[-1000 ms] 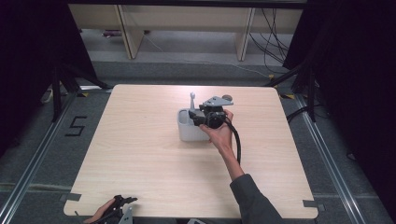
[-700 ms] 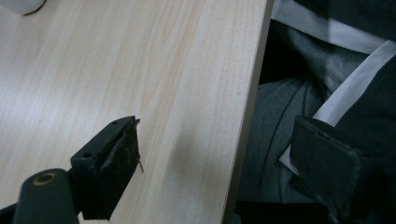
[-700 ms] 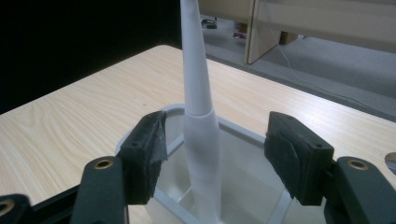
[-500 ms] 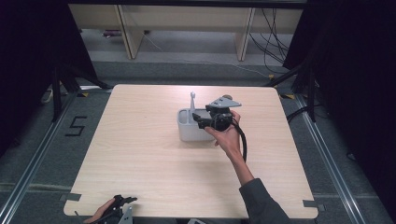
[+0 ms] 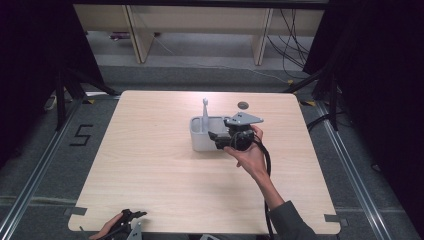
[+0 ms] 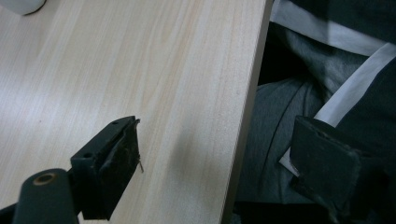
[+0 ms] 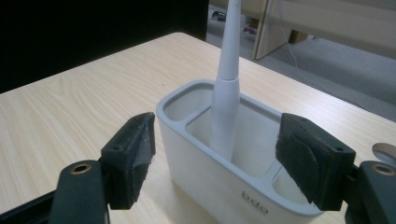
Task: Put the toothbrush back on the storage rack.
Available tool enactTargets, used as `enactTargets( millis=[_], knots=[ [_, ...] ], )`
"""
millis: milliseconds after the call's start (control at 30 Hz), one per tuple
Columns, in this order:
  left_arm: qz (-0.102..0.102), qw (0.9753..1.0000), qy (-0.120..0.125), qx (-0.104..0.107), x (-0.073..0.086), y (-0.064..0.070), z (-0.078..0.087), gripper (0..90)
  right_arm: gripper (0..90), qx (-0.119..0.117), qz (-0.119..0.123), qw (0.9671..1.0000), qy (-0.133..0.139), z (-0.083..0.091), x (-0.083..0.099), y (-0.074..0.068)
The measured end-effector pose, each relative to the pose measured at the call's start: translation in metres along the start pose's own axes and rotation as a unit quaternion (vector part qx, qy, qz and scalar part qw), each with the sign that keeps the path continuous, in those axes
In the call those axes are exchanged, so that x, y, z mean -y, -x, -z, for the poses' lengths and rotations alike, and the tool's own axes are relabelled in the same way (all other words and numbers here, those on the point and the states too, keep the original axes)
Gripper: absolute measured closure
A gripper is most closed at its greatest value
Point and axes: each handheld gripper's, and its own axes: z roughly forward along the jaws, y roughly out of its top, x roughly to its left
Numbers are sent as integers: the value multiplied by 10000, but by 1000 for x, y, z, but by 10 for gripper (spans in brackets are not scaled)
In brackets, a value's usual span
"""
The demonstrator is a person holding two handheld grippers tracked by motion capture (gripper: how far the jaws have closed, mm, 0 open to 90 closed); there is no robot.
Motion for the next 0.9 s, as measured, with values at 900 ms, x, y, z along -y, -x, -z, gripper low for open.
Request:
enactTargets(
  millis=[900],
  knots=[
    [-29, 10000, -28, 40, -1, -1, 2, 154, 250, 84, -66, 9997, -206, 34, 29, 1]
  ],
)
